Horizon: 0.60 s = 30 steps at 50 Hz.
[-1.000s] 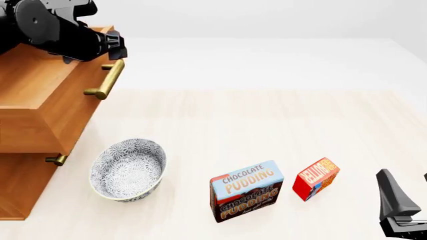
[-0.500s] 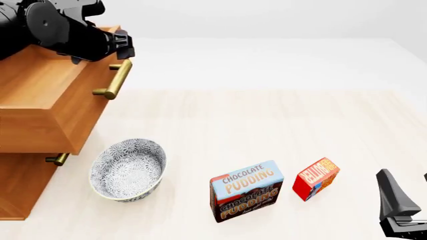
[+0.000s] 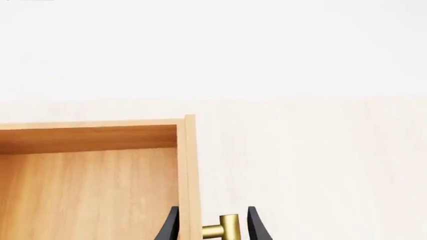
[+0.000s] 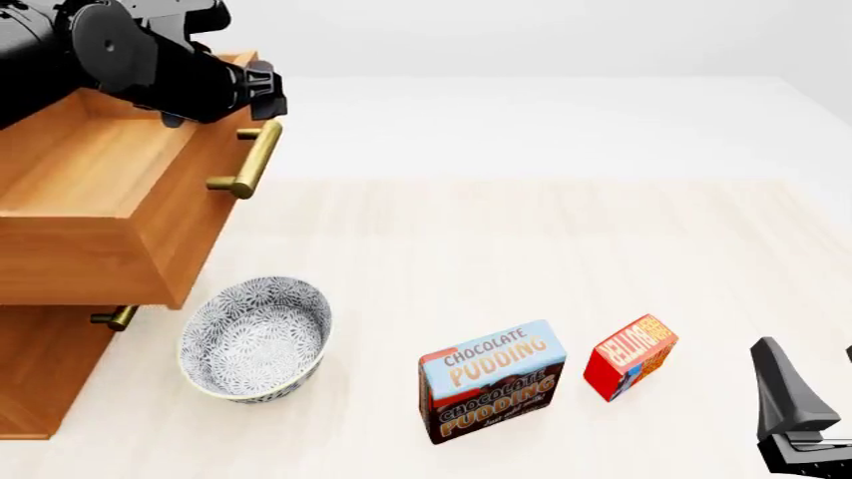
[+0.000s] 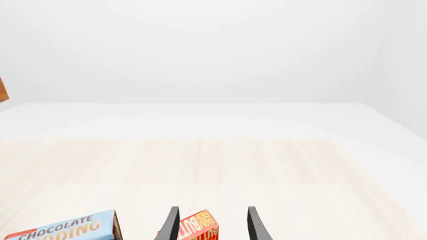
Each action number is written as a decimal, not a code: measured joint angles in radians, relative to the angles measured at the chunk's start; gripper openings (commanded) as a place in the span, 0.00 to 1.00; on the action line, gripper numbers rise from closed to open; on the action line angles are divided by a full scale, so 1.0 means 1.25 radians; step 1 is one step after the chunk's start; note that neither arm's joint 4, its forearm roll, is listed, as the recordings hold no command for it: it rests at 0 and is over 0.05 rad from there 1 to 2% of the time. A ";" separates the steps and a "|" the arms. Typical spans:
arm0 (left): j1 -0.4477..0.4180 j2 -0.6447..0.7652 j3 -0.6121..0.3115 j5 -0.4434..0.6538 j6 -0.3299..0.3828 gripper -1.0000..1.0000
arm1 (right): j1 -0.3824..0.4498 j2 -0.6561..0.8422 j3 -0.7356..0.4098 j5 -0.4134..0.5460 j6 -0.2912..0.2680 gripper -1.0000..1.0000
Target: Put the butter at the back in the top drawer of the cabinet and close it.
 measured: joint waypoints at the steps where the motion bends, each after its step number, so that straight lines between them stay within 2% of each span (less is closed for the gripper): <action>1: -0.001 0.000 0.000 0.000 0.000 1.00 | 0.000 0.000 0.000 0.000 0.000 1.00; 30: -0.022 0.011 -0.016 0.014 0.020 1.00 | 0.000 0.000 0.000 0.000 0.000 1.00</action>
